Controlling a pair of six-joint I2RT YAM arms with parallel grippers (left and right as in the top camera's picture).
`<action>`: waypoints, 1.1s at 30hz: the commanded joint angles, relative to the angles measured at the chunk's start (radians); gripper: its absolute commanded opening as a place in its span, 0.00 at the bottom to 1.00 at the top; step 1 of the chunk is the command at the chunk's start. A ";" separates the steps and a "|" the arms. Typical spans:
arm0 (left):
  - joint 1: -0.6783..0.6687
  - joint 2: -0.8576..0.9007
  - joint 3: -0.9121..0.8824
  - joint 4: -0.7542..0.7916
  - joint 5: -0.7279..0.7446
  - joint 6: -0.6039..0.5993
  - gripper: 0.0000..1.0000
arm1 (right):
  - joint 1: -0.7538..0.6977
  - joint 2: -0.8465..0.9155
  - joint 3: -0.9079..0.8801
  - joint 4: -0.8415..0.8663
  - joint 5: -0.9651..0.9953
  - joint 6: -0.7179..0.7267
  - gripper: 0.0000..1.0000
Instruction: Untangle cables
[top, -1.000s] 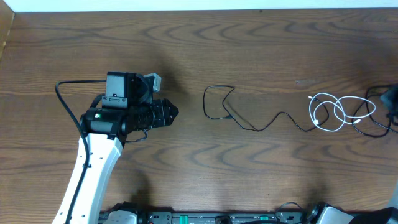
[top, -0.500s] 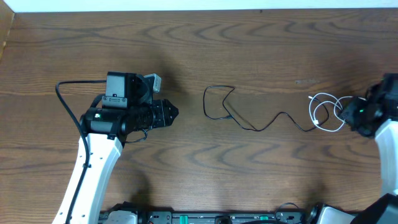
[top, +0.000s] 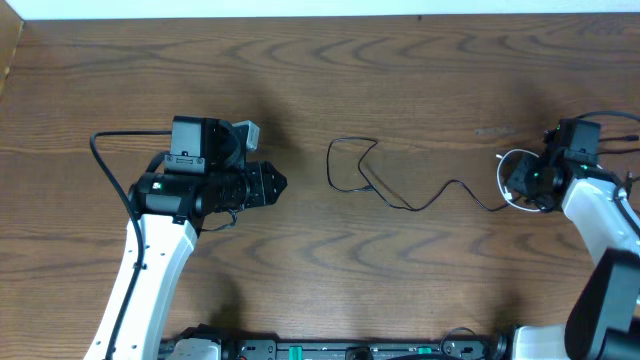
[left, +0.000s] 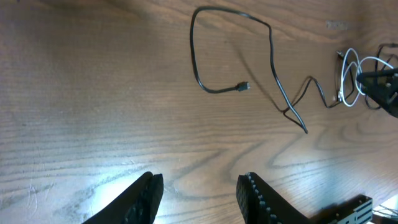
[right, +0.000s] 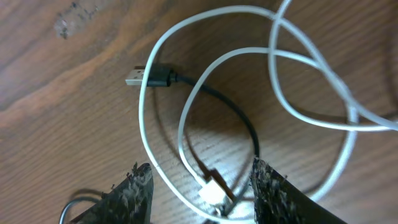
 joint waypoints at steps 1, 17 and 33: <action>0.003 0.006 0.006 -0.006 -0.009 0.009 0.44 | 0.021 0.044 -0.009 0.019 -0.025 -0.008 0.47; 0.003 0.006 0.006 -0.005 -0.009 0.010 0.44 | 0.047 0.163 -0.009 0.078 -0.025 -0.008 0.19; 0.003 0.006 0.006 -0.005 -0.009 0.010 0.44 | 0.039 0.090 0.039 0.046 -0.040 -0.009 0.01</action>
